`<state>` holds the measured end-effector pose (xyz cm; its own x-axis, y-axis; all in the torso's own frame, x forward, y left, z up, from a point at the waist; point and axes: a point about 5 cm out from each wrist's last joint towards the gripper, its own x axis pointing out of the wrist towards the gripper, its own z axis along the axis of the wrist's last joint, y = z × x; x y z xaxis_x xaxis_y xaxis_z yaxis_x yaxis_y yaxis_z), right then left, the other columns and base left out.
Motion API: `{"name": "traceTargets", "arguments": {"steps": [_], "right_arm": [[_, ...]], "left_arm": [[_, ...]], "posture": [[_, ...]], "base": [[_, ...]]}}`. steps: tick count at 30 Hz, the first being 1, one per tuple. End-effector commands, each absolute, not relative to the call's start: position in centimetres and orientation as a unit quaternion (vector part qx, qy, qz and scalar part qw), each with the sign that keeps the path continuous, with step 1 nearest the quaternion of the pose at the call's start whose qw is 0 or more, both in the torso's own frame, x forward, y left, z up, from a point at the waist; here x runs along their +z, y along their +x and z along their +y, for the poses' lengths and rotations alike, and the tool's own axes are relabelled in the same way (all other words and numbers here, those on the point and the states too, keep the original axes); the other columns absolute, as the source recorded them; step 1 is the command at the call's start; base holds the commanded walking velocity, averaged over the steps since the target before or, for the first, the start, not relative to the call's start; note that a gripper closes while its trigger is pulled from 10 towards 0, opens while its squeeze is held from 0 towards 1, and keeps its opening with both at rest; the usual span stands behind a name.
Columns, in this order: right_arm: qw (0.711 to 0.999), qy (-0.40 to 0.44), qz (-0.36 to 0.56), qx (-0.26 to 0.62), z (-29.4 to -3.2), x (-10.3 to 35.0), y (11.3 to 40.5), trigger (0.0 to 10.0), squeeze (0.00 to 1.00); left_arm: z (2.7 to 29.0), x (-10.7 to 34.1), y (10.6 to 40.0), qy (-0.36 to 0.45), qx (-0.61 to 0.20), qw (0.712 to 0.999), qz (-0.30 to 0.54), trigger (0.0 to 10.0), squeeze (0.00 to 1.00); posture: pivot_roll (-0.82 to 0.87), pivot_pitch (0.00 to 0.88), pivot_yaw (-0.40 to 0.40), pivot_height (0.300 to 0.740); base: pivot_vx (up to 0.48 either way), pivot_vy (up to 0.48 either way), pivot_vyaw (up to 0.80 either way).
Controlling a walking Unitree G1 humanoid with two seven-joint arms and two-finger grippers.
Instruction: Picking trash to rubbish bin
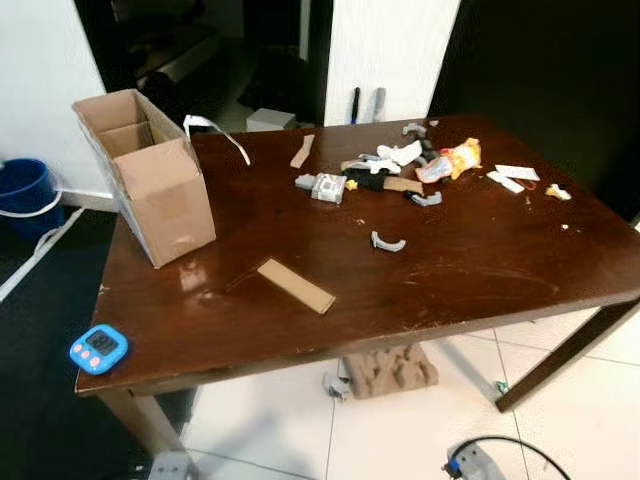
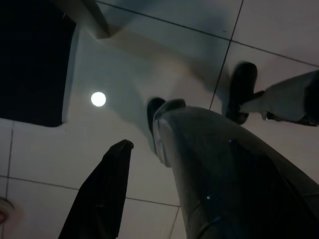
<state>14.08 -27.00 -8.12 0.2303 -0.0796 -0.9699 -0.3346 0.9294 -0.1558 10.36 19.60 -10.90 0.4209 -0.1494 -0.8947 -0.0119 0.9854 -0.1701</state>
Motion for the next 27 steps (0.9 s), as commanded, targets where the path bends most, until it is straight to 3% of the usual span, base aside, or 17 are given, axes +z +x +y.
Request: {"name": "traceTargets", "arguments": {"steps": [1,6,16,23,27], "right_arm": [[0.769,-0.166,0.613,0.065,-27.2,-8.1,14.0,10.0,0.00],[0.778,-0.193,0.596,0.054,-26.7,-8.0,15.1,10.0,0.00],[0.791,-0.212,0.572,0.043,-26.4,-7.5,16.6,10.0,0.00],[0.795,-0.228,0.559,0.060,-25.7,-7.3,17.8,10.0,0.00],[0.797,-0.236,0.551,0.065,-25.5,-7.0,18.3,10.0,0.00]], "left_arm": [[19.1,-11.6,7.8,-0.086,-0.039,0.812,0.576,10.0,0.00],[18.9,-12.0,6.1,-0.101,-0.002,0.803,0.588,10.0,0.00],[19.9,-12.0,5.7,-0.116,0.055,0.798,0.588,10.0,0.00],[19.5,-12.1,4.8,-0.123,0.063,0.790,0.597,10.0,0.00],[19.8,-12.2,4.4,-0.122,0.084,0.786,0.600,10.0,0.00]], "posture": [[0.05,0.042,-0.017,0.740],[0.07,0.043,-0.028,0.740],[0.11,0.050,-0.053,0.740],[0.12,0.044,-0.070,0.740],[0.13,0.039,-0.079,0.740]], "base": [[0.000,0.000,0.00],[0.000,0.000,0.00],[0.000,0.000,0.00],[0.000,-0.480,0.00],[0.000,0.000,0.00]]}}
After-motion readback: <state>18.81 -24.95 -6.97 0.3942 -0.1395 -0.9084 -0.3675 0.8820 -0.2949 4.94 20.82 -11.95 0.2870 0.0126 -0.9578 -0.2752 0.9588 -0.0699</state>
